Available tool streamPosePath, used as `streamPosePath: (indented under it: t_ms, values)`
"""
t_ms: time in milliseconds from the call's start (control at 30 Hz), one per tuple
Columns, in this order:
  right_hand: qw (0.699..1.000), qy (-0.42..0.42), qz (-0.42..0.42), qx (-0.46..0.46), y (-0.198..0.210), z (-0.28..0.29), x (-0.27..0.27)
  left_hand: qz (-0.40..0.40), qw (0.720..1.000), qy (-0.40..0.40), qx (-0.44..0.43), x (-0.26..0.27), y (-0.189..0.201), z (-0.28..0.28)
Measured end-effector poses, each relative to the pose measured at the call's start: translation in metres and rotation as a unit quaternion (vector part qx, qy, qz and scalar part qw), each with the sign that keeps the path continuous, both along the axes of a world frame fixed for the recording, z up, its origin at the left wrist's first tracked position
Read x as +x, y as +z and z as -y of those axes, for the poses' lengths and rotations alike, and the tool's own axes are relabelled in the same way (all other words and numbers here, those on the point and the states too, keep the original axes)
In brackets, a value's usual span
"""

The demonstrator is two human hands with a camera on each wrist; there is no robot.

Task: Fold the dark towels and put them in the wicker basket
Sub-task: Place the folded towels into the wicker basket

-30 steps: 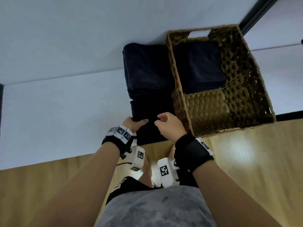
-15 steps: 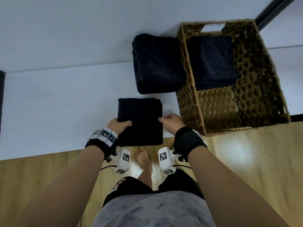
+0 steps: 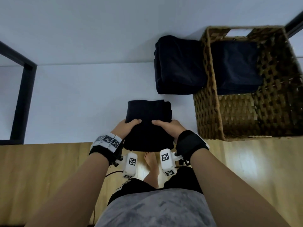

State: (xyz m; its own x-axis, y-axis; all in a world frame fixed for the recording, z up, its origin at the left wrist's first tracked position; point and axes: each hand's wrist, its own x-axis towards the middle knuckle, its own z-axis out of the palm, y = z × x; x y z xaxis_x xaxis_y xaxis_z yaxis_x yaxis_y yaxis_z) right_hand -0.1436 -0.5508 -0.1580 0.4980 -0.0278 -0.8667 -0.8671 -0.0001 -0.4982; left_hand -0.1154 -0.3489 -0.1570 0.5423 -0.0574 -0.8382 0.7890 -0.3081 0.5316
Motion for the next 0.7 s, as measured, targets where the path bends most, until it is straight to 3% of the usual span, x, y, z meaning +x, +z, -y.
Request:
streamPosePath:
  t_ms: [133, 367, 533, 700]
  values:
    - [0.998, 0.023, 0.05, 0.034, 0.041, 0.005, 0.0, 0.032, 0.999, 0.013, -0.039, -0.003, 0.035, -0.007]
    - [0.982, 0.047, 0.184, -0.001, 0.143, 0.048, 0.021, 0.168, 0.982, 0.005, -0.09, 0.027, 0.121, 0.028]
    - [0.96, 0.005, 0.258, -0.11, 0.196, 0.099, 0.035, 0.229, 0.964, -0.018, -0.136, 0.058, 0.166, 0.083]
    - [0.927, -0.087, 0.292, -0.217, 0.207, 0.157, 0.037, 0.216, 0.965, -0.043, -0.144, 0.079, 0.181, 0.165]
